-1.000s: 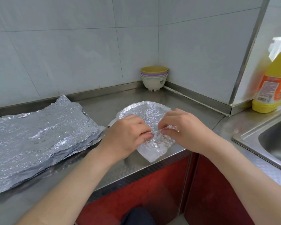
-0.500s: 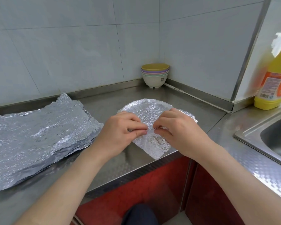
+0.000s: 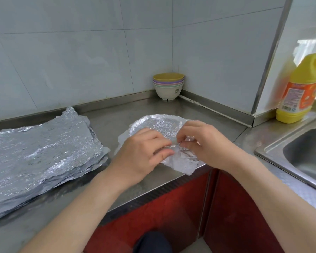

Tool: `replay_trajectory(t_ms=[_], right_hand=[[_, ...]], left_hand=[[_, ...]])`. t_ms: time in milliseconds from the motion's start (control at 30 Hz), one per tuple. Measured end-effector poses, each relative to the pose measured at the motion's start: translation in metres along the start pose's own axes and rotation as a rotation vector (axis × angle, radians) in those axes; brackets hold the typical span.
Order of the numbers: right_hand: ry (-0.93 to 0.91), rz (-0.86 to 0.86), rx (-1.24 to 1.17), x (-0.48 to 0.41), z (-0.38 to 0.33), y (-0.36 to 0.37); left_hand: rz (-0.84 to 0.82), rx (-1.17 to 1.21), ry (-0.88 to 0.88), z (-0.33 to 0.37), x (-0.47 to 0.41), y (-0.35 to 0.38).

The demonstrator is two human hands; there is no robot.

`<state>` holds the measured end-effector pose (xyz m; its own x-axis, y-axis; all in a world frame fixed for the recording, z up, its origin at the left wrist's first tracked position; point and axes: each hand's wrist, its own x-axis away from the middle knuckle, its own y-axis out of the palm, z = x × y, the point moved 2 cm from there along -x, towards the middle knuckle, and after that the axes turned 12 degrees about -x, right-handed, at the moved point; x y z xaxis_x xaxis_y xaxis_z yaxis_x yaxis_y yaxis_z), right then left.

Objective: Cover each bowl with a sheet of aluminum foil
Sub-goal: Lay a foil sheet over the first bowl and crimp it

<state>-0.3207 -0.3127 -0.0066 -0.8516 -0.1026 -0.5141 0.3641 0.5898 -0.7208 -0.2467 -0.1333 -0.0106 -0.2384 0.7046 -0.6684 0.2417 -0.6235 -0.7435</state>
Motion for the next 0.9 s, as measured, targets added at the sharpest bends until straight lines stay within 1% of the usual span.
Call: replay_trajectory(t_ms=[67, 133, 233, 333, 400, 533, 633, 733, 833, 900], right_hand=[[0.071, 0.032, -0.046, 0.003, 0.005, -0.01], [0.1, 0.064, -0.097, 0.006, 0.004, -0.015], [0.071, 0.065, -0.155, 0.005, -0.006, -0.008], [0.026, 0.056, -0.093, 0.004, -0.011, 0.005], [0.0, 0.055, -0.05, 0.004, -0.012, 0.009], [-0.031, 0.051, 0.014, 0.006, -0.016, 0.01], [-0.066, 0.057, 0.11, 0.004, -0.016, 0.014], [-0.139, 0.075, 0.21, 0.0, -0.014, 0.02], [-0.202, 0.078, 0.272, -0.002, -0.012, 0.022], [-0.199, 0.058, 0.267, -0.002, -0.012, 0.02]], left_hand=[[0.001, 0.088, -0.071, -0.001, 0.002, -0.003], [-0.02, 0.161, -0.141, -0.003, 0.004, -0.004], [-0.008, 0.241, -0.215, -0.003, 0.004, 0.001], [0.034, 0.242, -0.245, -0.003, 0.001, 0.006], [0.041, 0.186, -0.218, -0.002, 0.0, 0.008], [0.005, 0.058, -0.109, -0.003, 0.001, 0.008], [0.014, -0.008, -0.047, -0.004, 0.001, 0.01], [0.026, -0.07, 0.008, -0.004, -0.001, 0.014], [0.055, -0.094, 0.006, -0.003, -0.002, 0.017], [0.06, -0.065, -0.017, 0.0, -0.003, 0.018]])
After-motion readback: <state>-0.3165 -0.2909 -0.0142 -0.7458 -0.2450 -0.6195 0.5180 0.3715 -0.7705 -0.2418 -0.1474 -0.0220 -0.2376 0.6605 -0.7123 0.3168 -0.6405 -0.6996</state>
